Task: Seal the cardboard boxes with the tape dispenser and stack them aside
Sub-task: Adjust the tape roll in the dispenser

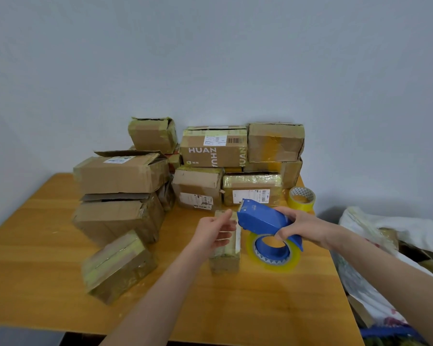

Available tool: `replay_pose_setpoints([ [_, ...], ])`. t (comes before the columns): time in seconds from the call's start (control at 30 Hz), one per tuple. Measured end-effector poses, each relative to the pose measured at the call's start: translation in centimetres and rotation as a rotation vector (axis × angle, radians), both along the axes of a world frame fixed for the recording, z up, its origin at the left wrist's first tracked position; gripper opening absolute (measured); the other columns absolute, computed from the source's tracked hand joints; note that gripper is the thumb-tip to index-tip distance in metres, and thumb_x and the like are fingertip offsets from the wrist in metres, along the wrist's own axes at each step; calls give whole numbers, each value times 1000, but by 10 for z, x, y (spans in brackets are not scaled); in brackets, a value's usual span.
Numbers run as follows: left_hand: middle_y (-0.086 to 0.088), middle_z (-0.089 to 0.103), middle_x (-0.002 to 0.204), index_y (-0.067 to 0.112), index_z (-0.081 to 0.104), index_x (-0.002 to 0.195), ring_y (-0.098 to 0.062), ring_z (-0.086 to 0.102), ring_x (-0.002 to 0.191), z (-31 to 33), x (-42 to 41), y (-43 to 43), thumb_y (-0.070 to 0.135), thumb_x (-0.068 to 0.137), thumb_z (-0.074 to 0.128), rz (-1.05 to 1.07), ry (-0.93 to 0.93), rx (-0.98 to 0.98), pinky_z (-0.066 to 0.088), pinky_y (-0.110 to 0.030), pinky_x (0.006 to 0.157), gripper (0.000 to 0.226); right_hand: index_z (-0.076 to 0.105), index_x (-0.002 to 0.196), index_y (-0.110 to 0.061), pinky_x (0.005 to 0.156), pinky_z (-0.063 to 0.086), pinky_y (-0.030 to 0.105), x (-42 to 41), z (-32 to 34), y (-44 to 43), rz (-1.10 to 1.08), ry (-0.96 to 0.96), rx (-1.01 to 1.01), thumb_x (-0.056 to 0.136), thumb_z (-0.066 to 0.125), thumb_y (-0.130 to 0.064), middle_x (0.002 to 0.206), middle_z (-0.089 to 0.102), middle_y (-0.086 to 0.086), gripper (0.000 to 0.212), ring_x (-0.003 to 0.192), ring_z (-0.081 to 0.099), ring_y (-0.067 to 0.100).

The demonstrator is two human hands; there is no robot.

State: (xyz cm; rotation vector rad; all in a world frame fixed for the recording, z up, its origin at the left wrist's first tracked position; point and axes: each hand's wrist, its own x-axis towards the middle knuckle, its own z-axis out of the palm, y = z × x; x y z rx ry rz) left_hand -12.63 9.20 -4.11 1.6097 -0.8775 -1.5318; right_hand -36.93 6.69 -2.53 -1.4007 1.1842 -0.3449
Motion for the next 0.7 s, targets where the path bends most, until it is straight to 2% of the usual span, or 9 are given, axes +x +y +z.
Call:
replay_pose_setpoints([
  [0.13,-2,72,73,6,73,89,-10,61,60,-4,-2,-2,23,87,69,64,-90,-29,51,-20,59,17,58,116,-42,76,53,21,5,3,0,18,19,-26,49,81,-32,109,67,-8,71,95,67,8],
  [0.27,-5,70,79,9,69,96,-12,62,65,-6,0,-1,16,89,66,98,-87,-26,55,-23,65,10,58,115,-43,68,52,15,9,5,1,37,58,-70,56,79,-26,107,65,-11,65,93,66,6],
  [0.37,-4,69,79,10,67,96,-13,62,67,-7,3,1,18,88,67,94,-56,-7,56,-24,67,12,58,115,-43,68,52,16,10,5,3,62,68,-85,57,79,-26,106,65,-10,63,93,66,6],
  [0.47,-3,71,80,10,68,96,-11,62,68,-9,6,3,21,86,69,78,-96,6,53,-22,63,15,58,114,-43,69,53,17,11,5,5,84,80,-113,58,79,-27,106,64,-10,62,93,65,6],
  [0.63,2,71,76,15,64,88,-10,58,64,-16,5,5,20,93,61,33,-317,-98,49,-22,56,8,54,114,-38,68,51,14,18,4,7,130,161,-204,59,80,-32,107,60,-11,61,93,63,7],
  [0.7,3,71,77,17,61,86,-10,60,64,-19,5,6,20,95,59,28,-358,-112,49,-22,54,10,46,124,-38,71,52,15,21,2,7,129,183,-225,62,81,-30,111,57,-11,72,96,62,9],
])
